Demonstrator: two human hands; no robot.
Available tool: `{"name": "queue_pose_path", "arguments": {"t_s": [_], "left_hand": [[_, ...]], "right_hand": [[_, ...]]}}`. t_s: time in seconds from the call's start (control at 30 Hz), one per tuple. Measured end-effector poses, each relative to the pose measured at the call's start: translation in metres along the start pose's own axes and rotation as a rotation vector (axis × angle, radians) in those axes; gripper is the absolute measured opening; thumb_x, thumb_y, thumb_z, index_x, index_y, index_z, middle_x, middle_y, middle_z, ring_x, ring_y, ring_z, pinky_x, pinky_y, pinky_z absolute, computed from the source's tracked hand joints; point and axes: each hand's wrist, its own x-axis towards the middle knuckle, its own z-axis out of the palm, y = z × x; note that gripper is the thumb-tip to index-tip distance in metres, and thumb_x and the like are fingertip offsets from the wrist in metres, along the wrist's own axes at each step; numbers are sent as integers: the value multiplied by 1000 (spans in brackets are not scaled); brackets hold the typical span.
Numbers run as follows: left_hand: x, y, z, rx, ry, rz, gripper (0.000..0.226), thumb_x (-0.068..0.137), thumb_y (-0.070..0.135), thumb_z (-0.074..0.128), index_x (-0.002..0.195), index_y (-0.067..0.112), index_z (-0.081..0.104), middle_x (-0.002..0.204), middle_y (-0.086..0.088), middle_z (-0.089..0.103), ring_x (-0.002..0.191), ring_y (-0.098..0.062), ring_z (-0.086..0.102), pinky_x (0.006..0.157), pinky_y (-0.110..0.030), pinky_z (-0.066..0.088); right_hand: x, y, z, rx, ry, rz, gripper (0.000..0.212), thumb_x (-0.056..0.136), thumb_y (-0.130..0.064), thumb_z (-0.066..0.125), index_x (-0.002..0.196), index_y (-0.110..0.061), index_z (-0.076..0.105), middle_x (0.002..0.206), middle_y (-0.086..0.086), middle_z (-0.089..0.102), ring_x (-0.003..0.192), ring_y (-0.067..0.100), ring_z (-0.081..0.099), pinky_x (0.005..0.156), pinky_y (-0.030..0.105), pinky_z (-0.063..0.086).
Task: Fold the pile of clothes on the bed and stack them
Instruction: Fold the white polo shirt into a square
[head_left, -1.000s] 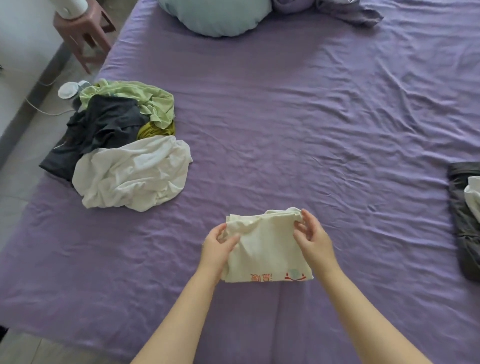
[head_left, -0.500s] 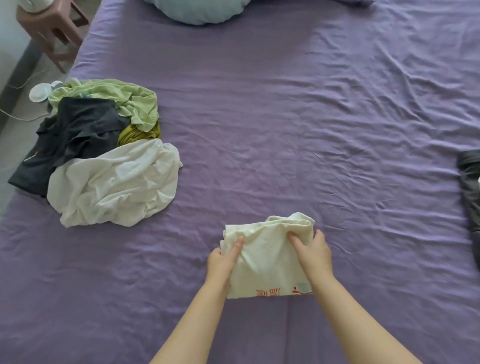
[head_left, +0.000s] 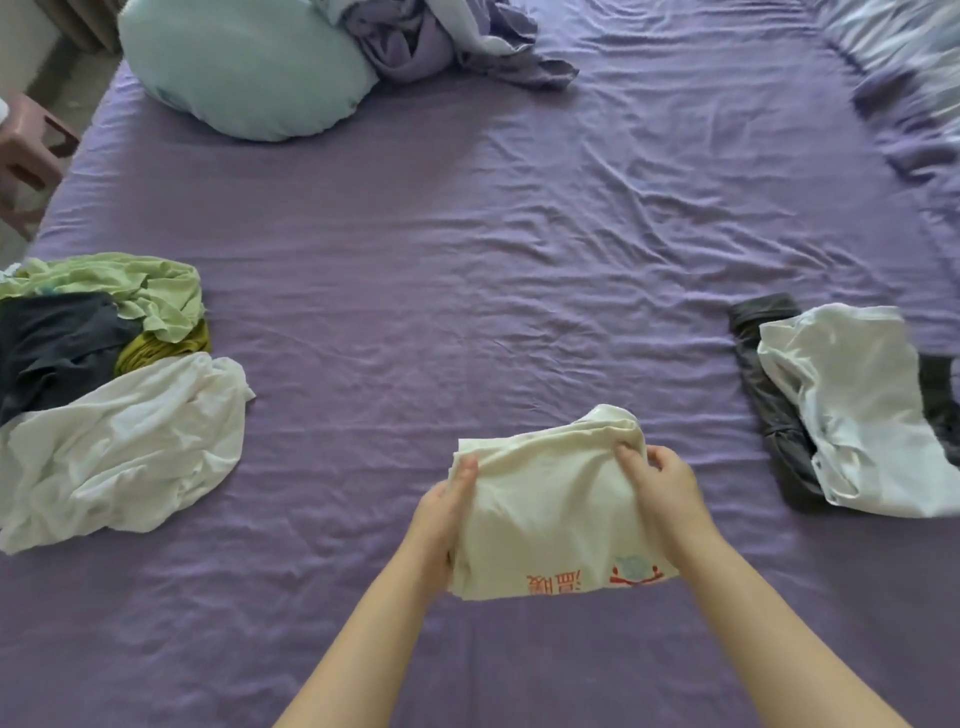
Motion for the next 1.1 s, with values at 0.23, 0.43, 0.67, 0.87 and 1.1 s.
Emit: {"name": "queue_pose_path", "arguments": {"t_s": [0.23, 0.43, 0.67, 0.87, 1.1], "left_hand": [[-9, 19, 156, -50, -183, 82, 28, 91, 30, 53, 102, 10, 70, 95, -11, 74, 79, -23, 72, 59, -29, 56], [-3, 39, 293, -2, -120, 135, 33, 90, 31, 60, 108, 4, 68, 103, -14, 72, 90, -31, 68, 82, -43, 53], [43, 52, 401, 105, -126, 165, 24, 93, 32, 60, 92, 9, 67, 85, -4, 71, 71, -18, 66, 58, -26, 52], [84, 31, 423, 426, 68, 236, 31, 94, 28, 55, 118, 9, 54, 121, -11, 60, 104, -25, 57, 90, -38, 47], [67, -17, 430, 1332, 310, 1293, 39, 79, 22, 47, 112, 23, 68, 120, -4, 64, 118, -31, 57, 98, -47, 45]], "right_hand": [[47, -7, -160, -58, 97, -105, 26, 92, -21, 48, 72, -7, 59, 71, 3, 57, 67, 17, 48, 59, 31, 38], [96, -20, -291, -55, 135, -194, 14, 92, -23, 57, 94, -12, 67, 87, 3, 67, 81, 19, 60, 71, 33, 45], [170, -11, -366, -205, 293, -182, 26, 91, -24, 59, 108, -4, 65, 101, 13, 66, 98, 31, 59, 84, 39, 44], [209, 26, -347, -272, 221, -105, 33, 96, -21, 53, 122, -1, 58, 120, 19, 62, 111, 34, 54, 82, 33, 37], [182, 64, -323, -881, 282, -686, 58, 85, -20, 69, 138, -13, 48, 148, 19, 38, 136, 38, 35, 107, 54, 31]]}}
